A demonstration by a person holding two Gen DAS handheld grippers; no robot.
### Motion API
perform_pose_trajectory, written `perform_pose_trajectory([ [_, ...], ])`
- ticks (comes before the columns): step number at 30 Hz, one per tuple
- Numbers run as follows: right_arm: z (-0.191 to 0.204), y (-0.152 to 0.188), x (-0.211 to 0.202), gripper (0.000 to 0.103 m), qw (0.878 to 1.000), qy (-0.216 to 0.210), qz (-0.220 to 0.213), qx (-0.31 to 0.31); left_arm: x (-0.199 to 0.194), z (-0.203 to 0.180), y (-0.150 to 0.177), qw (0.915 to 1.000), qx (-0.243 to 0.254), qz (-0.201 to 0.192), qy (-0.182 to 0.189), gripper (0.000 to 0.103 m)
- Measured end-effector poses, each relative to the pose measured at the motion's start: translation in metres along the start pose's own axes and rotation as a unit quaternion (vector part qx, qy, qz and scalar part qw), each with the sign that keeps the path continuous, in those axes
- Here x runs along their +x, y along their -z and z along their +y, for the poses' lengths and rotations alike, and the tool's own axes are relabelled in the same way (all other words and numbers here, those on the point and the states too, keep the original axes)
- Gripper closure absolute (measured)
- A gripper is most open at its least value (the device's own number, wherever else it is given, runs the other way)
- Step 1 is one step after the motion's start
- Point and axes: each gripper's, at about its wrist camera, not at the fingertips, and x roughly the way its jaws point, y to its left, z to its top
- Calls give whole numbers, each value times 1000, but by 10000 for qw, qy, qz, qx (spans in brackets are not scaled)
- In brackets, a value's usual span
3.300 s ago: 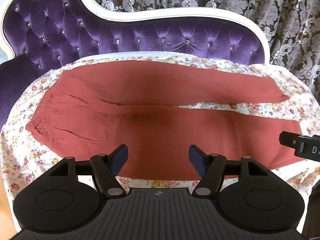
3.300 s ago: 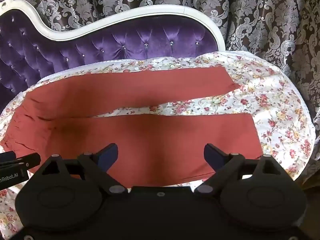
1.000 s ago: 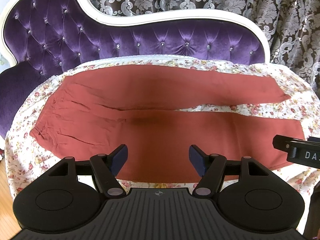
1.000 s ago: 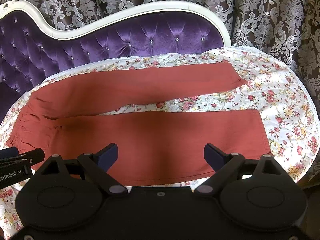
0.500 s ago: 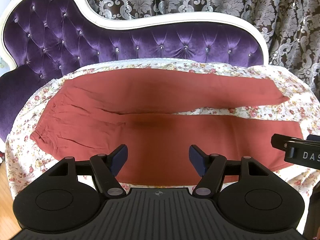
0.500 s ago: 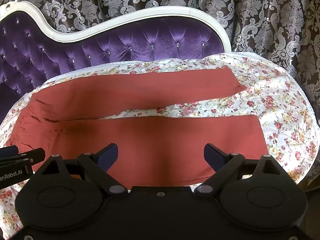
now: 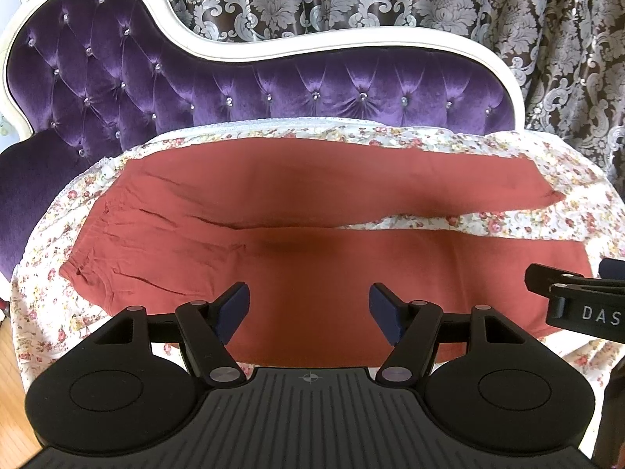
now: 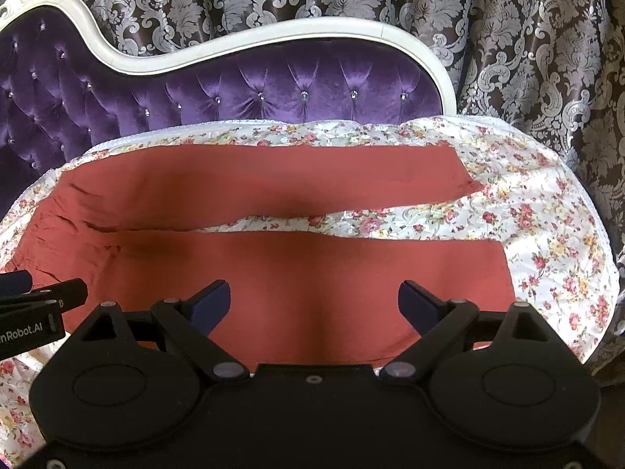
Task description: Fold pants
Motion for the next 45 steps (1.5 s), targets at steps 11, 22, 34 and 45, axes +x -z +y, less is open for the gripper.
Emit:
perform_pose_trajectory([
  [11,13,-5,-5,10,9984,442,-282,-230,3,0,-7,10000,34,9,39,37],
  [22,28,-18,12,16,9918,409,-744,-956,24,17,-28,9999,-91,44,113,37],
  [34,12,-63,129,46,9898,102,-321,-1386,94,29,-55,9996,-150,216,47,37],
  [45,-7,-142,281,58,9843,-716,523,-1524,169,35,-90,9990,-68,437,60,37],
])
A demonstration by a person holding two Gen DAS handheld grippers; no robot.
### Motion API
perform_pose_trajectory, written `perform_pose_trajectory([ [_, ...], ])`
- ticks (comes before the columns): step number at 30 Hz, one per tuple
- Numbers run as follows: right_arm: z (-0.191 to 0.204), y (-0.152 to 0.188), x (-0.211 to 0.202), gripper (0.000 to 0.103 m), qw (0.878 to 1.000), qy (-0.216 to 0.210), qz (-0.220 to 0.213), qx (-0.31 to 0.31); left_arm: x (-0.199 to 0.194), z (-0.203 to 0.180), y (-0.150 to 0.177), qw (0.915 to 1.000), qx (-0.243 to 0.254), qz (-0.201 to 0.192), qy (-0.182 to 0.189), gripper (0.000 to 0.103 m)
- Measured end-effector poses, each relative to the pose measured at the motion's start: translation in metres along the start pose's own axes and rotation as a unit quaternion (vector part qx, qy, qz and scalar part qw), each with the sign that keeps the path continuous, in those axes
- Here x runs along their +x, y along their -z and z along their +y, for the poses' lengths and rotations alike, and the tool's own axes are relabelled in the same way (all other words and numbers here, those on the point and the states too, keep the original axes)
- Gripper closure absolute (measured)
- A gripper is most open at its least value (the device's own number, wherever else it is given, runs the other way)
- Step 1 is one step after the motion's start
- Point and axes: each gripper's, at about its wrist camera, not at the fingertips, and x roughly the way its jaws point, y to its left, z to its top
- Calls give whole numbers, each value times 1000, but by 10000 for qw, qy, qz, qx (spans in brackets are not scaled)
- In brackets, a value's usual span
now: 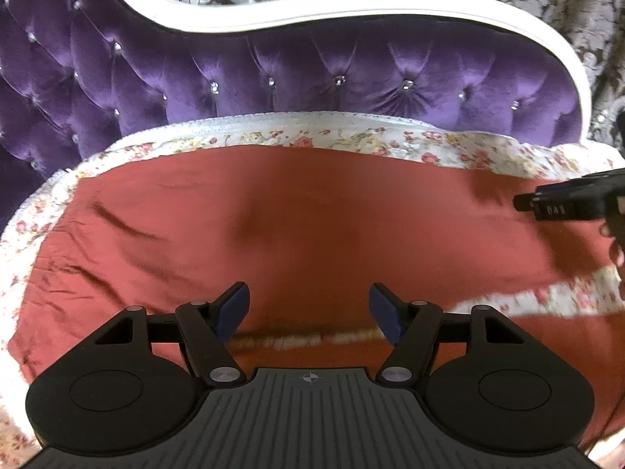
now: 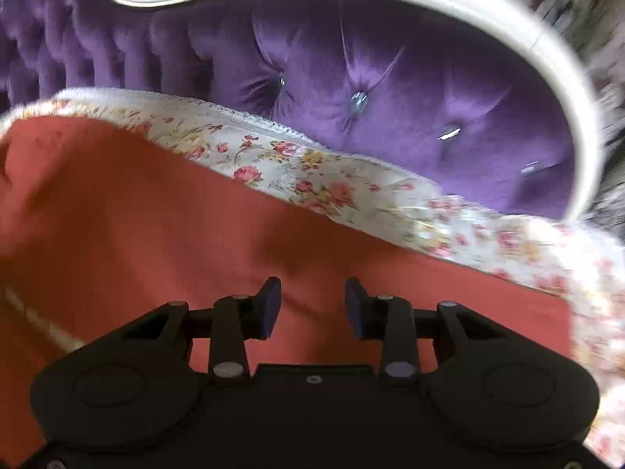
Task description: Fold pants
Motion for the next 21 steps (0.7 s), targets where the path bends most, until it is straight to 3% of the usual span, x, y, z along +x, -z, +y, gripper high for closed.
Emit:
perform_pose_trajectory([
  [7,-14,-21,49,53,9995,54,131,-268,60,8,-30,9994,-81,335,75,37],
  [12,-20,-19,56,24,9989,168,-77,-438,111,18,-41,9971,-274,707,-113,37],
  [17,-24,-16,57,12,9951,143,-329,-920,121,24,-36,9975,-257,655,-20,25],
  [21,-34,-26,61,12,9937,-275,-175,-1076,121,25,-28,9979,-171,620,-91,11],
])
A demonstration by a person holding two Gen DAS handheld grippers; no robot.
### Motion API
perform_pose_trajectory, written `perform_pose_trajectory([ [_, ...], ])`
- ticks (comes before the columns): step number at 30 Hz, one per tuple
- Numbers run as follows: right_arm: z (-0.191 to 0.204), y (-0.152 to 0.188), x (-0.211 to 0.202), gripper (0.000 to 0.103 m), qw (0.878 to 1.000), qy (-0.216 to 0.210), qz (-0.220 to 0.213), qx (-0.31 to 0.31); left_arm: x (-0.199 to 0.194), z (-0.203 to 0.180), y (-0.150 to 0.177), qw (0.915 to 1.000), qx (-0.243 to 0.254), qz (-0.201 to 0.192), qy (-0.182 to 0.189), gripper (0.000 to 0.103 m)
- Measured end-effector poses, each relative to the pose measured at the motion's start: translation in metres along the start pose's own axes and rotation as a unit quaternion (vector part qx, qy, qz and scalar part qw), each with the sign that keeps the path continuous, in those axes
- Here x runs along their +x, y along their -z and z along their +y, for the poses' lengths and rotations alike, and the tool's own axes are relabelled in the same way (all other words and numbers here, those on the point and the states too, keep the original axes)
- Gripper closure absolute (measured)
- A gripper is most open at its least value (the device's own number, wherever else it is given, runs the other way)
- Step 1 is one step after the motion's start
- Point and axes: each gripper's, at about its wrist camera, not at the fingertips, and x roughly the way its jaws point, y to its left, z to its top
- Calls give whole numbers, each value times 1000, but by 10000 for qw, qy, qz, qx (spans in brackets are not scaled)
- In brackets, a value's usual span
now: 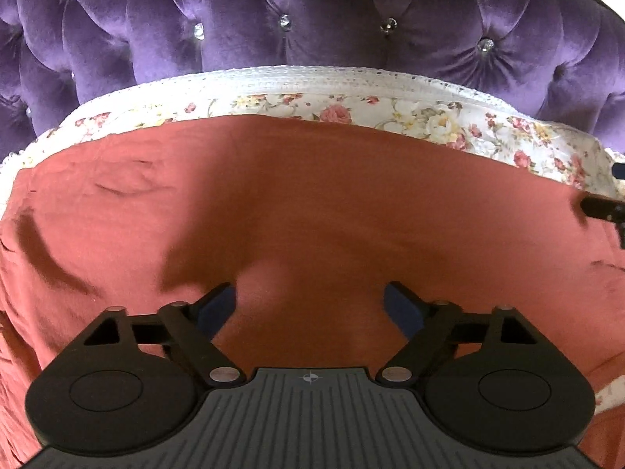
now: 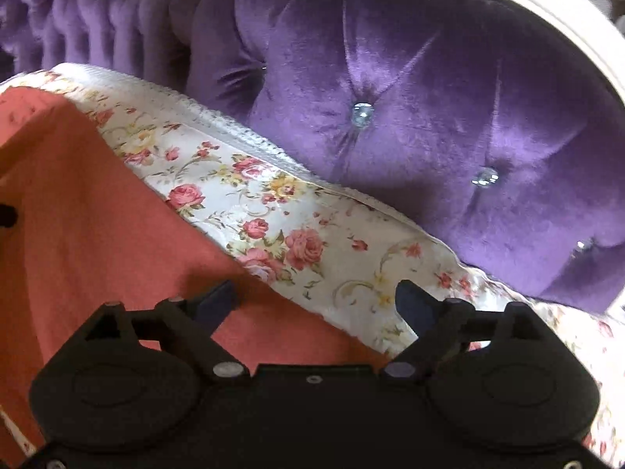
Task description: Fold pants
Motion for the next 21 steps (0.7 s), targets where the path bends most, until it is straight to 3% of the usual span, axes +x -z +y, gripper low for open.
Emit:
perform_pose_trajectory([
  [3,-16,-8,6,9,9967,-686,365,250,9,5,-3,10000,-92,-18,14,0],
  [4,-17,-9,6,8,9958,-812,407,57,11,6,-4,9999,-103,-13,39,0],
  [6,-14,-8,5,4,9941,-926,456,-334,14,4,-8,10000,-73,13,43,0],
  [11,-15,-8,8,3,9909,-1205,341,-500,15,4,-9,10000,-86,21,29,0],
  [13,-15,-7,3,17,9895,-1333,213,-520,15,5,-8,9999,-100,31,26,0],
  [14,-15,-8,-1,38,9887,-1402,149,-515,15,5,-9,9999,-108,46,24,0],
  [15,-14,-9,-4,69,9877,-1486,109,-475,15,5,-9,9999,-108,64,22,0],
  [16,-13,-9,-7,85,9868,-1563,166,-388,15,5,-10,9999,-111,85,27,0],
  [20,0,-4,-24,92,9886,-1332,47,-707,14,11,-19,9994,-156,238,175,2],
  [21,5,-1,-30,93,9888,-1271,-44,-786,13,14,-23,9991,-213,270,258,7],
])
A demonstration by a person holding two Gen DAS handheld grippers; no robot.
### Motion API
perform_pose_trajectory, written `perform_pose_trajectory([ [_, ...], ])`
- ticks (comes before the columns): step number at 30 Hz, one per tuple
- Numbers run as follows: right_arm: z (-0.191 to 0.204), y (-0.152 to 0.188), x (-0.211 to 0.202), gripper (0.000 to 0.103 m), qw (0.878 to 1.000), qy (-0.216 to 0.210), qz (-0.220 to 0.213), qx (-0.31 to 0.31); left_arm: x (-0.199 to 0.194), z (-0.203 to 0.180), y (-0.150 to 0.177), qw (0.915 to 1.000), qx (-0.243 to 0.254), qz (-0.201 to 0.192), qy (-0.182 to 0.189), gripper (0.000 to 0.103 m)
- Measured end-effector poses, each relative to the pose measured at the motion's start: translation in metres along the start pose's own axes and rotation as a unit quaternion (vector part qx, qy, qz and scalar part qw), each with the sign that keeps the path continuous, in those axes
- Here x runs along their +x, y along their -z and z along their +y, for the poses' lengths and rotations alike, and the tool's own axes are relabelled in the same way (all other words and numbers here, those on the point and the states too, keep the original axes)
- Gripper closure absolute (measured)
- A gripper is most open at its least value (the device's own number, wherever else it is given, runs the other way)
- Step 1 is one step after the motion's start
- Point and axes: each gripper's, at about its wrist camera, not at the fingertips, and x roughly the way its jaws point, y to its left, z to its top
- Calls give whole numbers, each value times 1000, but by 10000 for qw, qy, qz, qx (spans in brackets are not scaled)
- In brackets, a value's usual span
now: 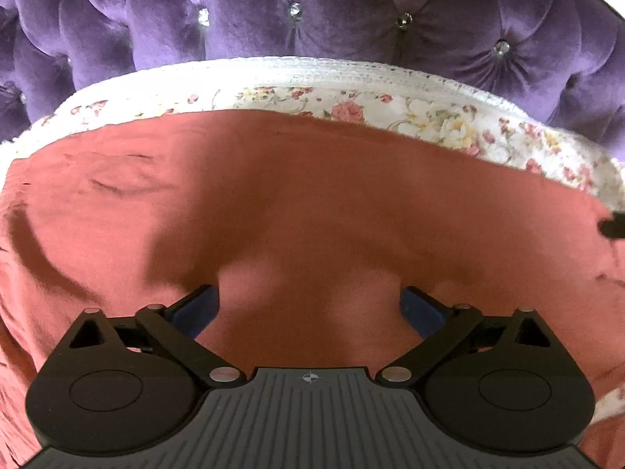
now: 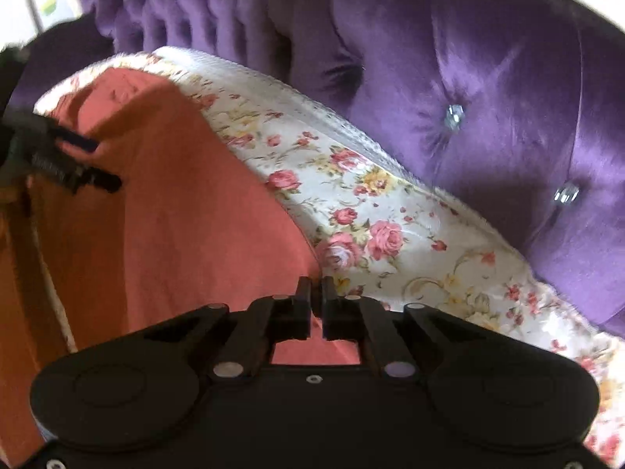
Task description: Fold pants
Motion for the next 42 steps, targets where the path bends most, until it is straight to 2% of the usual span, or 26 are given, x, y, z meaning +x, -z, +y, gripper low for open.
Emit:
perform_pose_trajectory([
  [4,23,10,-24,93,9986,256,-400,-222,-5,16,-27,9961,-584,90,650,10],
  [6,31,12,-29,93,9978,314,-487,-314,-7,18,-40,9940,-775,38,768,10],
  [11,47,18,-36,93,9951,480,-621,-603,-2,15,-74,9922,-942,39,813,10],
  [15,55,21,-36,93,9940,525,-619,-731,9,9,-90,9925,-997,166,682,10],
  [20,64,26,-35,93,9934,553,-611,-801,28,5,-102,9899,-1134,512,677,12],
  [21,65,27,-36,93,9934,564,-624,-781,33,3,-103,9895,-1136,604,659,41],
  [22,66,27,-37,93,9935,581,-644,-735,39,2,-103,9891,-1091,769,625,82],
  [24,68,28,-39,94,9934,643,-710,-636,35,-1,-102,9916,-988,728,409,89],
  [25,69,29,-43,94,9930,698,-765,-565,26,-1,-99,9921,-965,663,454,93],
  [29,78,35,-71,94,9909,763,-1074,-274,-29,4,-78,9948,-834,200,554,94],
  [33,109,49,-116,94,9871,784,-1387,-190,-101,6,-37,9969,-442,-394,512,94],
  [37,152,71,-144,94,9852,847,-1485,-127,-150,12,30,9956,-164,-805,444,94],
  [42,205,110,-146,94,9867,1028,-1251,-167,-160,26,109,9958,-257,-790,392,94],
])
